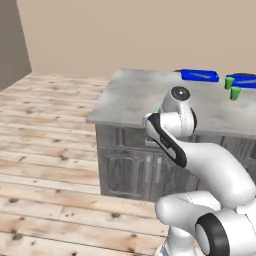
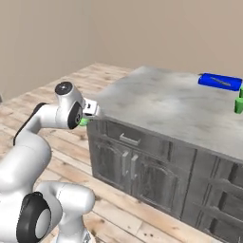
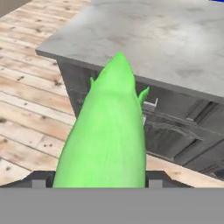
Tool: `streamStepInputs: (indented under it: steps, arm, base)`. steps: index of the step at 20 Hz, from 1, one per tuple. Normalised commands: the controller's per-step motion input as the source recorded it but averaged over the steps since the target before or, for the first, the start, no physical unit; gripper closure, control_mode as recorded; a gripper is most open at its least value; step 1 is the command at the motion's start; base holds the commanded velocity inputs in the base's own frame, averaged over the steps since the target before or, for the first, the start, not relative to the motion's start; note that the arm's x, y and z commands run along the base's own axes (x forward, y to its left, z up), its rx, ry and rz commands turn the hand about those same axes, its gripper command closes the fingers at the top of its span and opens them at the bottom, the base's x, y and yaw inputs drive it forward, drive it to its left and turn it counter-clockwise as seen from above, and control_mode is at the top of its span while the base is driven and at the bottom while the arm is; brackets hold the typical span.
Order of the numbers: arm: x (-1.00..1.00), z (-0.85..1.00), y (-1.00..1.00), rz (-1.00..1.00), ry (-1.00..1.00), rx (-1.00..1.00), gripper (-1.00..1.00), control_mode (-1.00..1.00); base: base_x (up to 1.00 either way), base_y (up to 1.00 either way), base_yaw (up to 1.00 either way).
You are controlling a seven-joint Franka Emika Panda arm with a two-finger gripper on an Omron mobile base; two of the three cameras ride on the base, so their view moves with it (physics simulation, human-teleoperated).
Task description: Gather the garlic and corn from the fridge and place them on a tray on the dining counter. Then gather the steak and fish from the fridge and place them on the other tray.
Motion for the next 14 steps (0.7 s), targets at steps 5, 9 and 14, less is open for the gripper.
streamStepInputs:
  steps: [5,9,14]
  arm:
    - [0.00,0.00,0.00,0.00,0.00,0.00,1.00,1.00]
    - [0.00,0.00,0.00,0.00,0.00,0.00,1.00,1.00]
    - [0.00,0.00,0.00,0.00,0.00,0.00,1.00,1.00]
  base:
    - [0.33,-1.00,-0.23]
    - [0.01,-1.00,-0.17]
    - [0.00,-1.00,-0.17]
